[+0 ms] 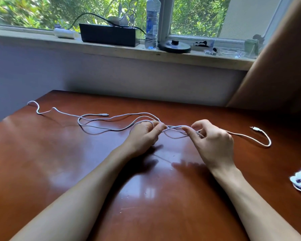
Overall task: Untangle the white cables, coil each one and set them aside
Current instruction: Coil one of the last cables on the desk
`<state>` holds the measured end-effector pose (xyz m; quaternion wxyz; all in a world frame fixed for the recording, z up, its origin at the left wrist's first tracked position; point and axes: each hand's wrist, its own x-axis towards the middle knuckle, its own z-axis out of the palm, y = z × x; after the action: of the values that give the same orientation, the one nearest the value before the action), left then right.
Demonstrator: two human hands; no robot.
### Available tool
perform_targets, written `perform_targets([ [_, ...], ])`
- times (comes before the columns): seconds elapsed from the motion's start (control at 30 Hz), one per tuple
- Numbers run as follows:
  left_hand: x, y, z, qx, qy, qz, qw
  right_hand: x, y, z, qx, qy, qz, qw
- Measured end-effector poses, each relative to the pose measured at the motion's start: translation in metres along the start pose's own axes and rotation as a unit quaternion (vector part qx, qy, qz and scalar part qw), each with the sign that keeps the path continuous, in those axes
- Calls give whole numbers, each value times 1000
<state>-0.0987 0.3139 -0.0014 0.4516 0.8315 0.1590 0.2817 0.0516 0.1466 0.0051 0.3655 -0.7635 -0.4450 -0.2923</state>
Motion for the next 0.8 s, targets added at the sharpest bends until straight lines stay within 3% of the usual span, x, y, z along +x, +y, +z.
perform_targets([
  [0.13, 1, -5, 0, 147, -4, 31, 989, 0, 6, 1, -70, -17, 48, 996],
  [0.3, 2, -3, 1, 262, 35, 16, 964, 1, 3, 2, 138, -55, -30, 988],
  [0.4, 3, -1, -3, 185, 52, -34, 981, 2, 5, 8, 179, -74, -55, 979],
  [0.53, 4, 9, -6, -42, 27, -69, 996, 0, 12, 9, 190, -101, -7, 977],
  [0.63, 6, 16, -7, -189, -14, -122, 974, 0, 12, 5, 209, -118, 40, 970],
  [0.8, 8, 21, -11, -310, -85, -199, 926, 0, 6, 4, 255, -120, 63, 957],
])
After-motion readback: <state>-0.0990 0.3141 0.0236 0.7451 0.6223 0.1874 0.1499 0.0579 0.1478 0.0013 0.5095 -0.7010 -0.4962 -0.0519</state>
